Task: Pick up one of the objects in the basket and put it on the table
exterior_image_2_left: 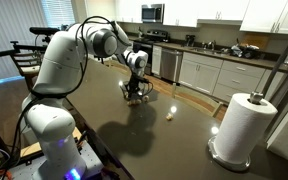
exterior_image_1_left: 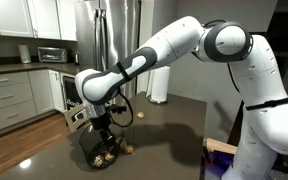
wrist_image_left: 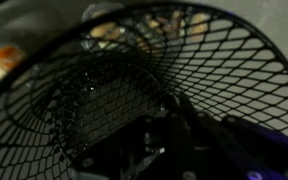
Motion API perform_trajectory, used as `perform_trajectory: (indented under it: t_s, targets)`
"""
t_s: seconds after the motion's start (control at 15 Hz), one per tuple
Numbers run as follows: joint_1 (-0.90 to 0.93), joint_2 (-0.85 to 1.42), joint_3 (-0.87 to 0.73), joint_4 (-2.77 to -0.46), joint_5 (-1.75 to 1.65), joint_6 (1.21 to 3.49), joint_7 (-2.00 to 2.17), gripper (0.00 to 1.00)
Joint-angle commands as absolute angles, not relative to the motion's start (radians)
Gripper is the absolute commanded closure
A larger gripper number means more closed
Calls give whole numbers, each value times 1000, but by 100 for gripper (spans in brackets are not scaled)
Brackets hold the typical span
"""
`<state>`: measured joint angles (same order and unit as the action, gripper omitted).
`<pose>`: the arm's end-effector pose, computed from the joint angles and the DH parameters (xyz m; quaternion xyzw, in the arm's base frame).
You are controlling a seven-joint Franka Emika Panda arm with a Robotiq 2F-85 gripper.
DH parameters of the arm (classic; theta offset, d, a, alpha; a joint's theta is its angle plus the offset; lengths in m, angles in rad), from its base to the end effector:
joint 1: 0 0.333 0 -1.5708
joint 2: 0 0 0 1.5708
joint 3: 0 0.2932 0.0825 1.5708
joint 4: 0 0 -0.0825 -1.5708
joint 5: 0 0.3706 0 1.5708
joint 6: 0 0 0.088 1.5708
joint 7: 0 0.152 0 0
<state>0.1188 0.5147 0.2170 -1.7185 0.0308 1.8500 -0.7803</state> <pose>0.5527 0.1929 0.2179 -0.8372 -0.5102 0.1650 0.1074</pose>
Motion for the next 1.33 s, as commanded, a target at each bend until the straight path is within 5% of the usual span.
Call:
perform_trajectory:
  t_s: [0.0,1.27]
  targets:
    - [117,479,223,-1733,30,1869,-775,94]
    - [108,225,156,-1793,-7,2027,-616,94]
